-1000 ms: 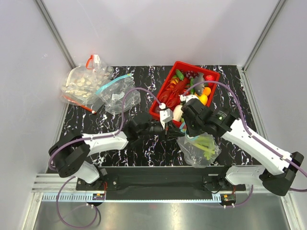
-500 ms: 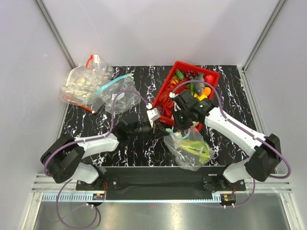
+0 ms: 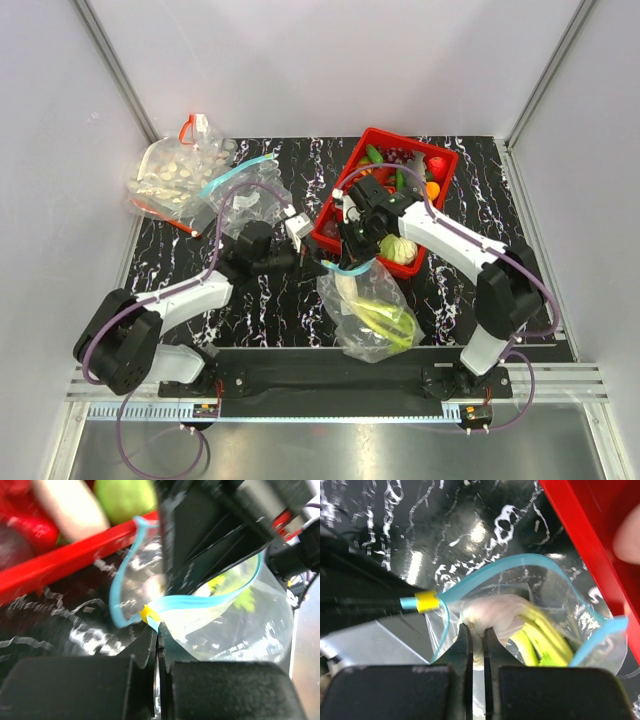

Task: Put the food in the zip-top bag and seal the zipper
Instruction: Adjust the fake vegetable in the zipper food storage bag.

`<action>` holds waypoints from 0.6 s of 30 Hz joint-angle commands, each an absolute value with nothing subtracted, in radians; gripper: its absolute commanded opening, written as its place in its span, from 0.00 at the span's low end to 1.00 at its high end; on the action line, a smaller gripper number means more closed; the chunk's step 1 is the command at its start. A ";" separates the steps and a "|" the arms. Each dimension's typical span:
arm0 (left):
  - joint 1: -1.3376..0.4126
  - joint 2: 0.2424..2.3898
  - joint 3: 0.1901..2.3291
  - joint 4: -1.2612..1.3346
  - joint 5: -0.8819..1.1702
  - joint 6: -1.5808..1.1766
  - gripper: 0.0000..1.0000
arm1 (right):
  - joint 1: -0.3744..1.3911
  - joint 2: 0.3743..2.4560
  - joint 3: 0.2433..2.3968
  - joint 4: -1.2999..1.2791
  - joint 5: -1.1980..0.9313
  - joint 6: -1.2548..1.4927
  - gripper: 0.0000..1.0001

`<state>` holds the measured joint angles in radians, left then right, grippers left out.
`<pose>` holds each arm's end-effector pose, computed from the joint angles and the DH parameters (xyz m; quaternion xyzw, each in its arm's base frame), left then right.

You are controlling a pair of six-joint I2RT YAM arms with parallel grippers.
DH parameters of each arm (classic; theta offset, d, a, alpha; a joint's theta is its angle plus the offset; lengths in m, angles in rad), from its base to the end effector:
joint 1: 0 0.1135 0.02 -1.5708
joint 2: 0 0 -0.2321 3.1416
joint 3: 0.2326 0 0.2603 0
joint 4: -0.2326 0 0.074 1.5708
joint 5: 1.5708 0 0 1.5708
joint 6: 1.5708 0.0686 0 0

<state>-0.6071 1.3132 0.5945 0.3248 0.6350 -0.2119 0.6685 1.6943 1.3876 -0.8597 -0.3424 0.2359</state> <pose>0.2317 -0.2105 0.1667 0.3251 0.7408 -0.4482 0.3803 0.2704 0.2429 0.1971 -0.2406 0.9355 0.2366 0.1051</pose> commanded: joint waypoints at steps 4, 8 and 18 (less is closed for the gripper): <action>-0.476 1.275 0.660 0.462 0.617 -0.242 0.00 | 0.657 1.798 1.402 -0.979 -0.517 0.210 0.00; -0.417 1.291 0.652 0.544 0.664 -0.287 0.00 | 0.657 1.815 1.410 -0.980 -0.554 0.218 0.00; -0.411 1.387 0.690 0.597 0.759 -0.287 0.00 | 0.693 1.838 1.273 -0.660 -0.684 0.417 0.00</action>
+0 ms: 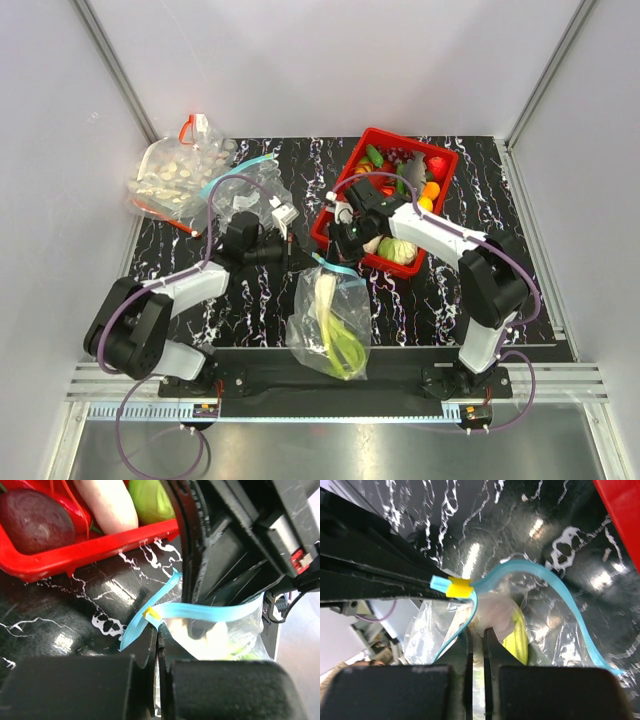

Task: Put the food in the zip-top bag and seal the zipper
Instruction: Adjust the fake vegetable in the zipper food storage bag.

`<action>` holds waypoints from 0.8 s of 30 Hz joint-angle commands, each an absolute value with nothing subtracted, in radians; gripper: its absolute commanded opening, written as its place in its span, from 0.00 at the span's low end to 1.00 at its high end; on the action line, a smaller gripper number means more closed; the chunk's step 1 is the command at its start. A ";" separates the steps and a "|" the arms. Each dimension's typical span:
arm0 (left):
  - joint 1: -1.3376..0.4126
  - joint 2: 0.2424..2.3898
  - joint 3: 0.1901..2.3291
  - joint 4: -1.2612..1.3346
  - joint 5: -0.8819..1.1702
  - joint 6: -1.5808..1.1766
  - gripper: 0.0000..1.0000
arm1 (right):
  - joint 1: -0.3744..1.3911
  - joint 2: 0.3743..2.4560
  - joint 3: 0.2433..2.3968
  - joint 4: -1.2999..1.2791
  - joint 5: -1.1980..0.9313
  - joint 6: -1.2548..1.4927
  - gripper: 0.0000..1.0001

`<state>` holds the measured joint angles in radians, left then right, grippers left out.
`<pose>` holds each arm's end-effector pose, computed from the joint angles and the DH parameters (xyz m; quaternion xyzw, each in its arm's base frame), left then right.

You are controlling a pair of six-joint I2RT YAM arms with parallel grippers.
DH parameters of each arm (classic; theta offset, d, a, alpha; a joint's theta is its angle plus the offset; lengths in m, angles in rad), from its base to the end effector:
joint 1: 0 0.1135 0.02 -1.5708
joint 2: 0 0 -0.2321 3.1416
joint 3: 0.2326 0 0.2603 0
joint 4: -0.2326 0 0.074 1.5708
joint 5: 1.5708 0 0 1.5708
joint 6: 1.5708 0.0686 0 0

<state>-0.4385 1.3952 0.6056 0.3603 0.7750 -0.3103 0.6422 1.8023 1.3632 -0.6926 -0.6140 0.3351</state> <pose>0.2623 -0.1760 0.1532 0.2536 0.7644 -0.4789 0.3493 0.2833 0.2612 0.1683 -0.2073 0.9094 0.3579 0.0449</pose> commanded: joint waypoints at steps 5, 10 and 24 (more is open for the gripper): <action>-0.408 1.428 0.695 0.549 0.730 -0.222 0.00 | 0.698 1.773 1.189 -0.485 -0.675 0.531 0.00; -0.410 1.480 0.707 0.678 0.824 -0.298 0.00 | 0.730 1.784 1.134 -0.338 -0.589 0.641 0.00; -0.505 1.575 0.821 0.660 0.905 -0.259 0.00 | 0.808 1.672 0.939 -0.080 -0.368 0.885 0.00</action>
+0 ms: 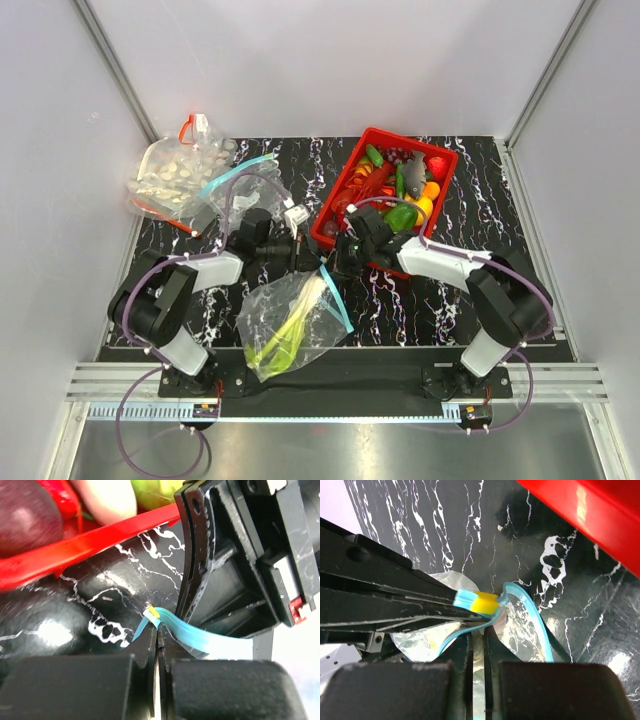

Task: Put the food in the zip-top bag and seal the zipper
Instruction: Adjust the fake vegetable in the zipper food storage bag.

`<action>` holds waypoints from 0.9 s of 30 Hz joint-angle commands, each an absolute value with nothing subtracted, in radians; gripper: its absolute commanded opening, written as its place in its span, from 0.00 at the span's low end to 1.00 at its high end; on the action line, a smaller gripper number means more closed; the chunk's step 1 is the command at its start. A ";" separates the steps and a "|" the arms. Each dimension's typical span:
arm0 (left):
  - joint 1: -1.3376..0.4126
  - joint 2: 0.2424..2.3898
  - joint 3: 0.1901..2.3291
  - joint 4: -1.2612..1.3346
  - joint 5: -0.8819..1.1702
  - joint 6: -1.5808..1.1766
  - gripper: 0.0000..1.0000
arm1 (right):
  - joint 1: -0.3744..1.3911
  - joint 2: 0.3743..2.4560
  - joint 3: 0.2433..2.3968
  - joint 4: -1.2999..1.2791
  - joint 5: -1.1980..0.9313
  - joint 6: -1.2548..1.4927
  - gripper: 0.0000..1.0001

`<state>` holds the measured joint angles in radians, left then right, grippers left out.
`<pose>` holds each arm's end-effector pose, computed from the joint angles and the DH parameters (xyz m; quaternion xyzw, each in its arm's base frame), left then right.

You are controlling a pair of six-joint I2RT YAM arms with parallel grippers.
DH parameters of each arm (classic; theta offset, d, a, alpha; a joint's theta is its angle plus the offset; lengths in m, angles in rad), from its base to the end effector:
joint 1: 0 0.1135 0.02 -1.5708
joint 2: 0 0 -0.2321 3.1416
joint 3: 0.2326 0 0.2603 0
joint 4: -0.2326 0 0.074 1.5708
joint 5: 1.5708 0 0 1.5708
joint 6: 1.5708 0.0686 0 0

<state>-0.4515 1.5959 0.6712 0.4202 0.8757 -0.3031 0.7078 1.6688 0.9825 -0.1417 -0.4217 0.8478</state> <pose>0.2735 -0.1912 0.1224 0.2727 0.7618 -0.5090 0.2934 0.2622 0.2613 0.1298 -0.0120 0.9143 0.3880 0.1160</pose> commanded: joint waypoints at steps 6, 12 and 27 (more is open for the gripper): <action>-0.528 1.583 0.870 0.568 0.914 -0.200 0.07 | 0.808 1.554 0.827 -0.055 -0.270 0.937 0.00; -0.535 1.470 0.884 0.410 0.760 -0.112 0.60 | 0.808 1.453 0.759 -0.089 -0.140 0.969 0.00; -0.589 1.036 0.783 -0.084 0.269 -0.184 0.99 | 0.808 1.545 0.847 -0.078 -0.186 0.922 0.02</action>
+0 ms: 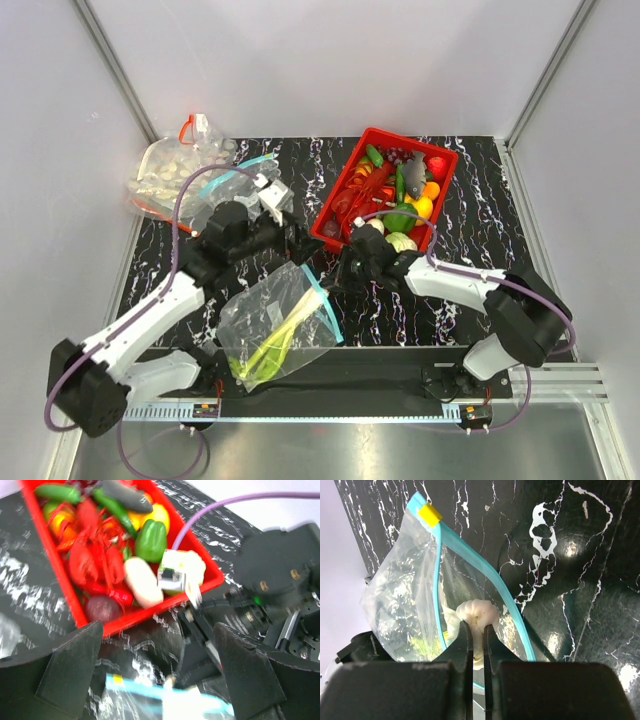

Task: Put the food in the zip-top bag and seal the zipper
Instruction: Adjust the fake vegetable in the zipper food storage bag.

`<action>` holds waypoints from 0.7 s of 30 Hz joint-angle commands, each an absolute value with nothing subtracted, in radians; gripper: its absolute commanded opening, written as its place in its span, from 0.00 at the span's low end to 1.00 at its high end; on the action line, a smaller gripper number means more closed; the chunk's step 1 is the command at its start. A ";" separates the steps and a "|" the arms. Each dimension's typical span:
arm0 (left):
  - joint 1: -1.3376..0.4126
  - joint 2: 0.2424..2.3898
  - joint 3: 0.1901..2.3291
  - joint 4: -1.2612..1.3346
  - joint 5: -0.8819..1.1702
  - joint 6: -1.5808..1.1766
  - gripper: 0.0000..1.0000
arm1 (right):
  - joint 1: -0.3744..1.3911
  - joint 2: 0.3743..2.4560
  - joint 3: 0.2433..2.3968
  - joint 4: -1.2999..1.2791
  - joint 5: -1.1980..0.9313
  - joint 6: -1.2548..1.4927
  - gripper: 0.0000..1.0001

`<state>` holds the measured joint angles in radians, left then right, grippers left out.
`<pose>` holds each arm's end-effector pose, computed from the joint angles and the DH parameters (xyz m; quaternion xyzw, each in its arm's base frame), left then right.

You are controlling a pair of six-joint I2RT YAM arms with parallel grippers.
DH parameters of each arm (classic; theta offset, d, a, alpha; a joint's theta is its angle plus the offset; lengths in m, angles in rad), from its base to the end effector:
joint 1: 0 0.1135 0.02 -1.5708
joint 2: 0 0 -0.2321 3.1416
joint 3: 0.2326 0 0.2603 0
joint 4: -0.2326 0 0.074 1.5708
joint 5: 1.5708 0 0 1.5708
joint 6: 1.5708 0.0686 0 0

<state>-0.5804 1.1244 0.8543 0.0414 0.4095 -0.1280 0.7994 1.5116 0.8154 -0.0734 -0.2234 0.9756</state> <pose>0.2470 -0.1946 0.2821 0.2952 0.7189 -0.3605 0.5158 0.2263 0.2546 0.1308 0.0372 0.9154 0.3653 0.1651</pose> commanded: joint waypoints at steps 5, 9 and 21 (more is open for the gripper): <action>-0.589 0.925 0.681 -0.176 0.181 -0.296 0.99 | 0.808 1.592 0.887 -0.069 -0.195 0.908 0.02; -0.592 0.911 0.573 -0.137 0.239 -0.327 0.99 | 0.808 1.615 0.926 -0.100 -0.183 0.887 0.04; -0.638 0.962 0.456 -0.051 0.258 -0.275 0.99 | 0.781 1.706 1.026 -0.123 -0.221 0.842 0.08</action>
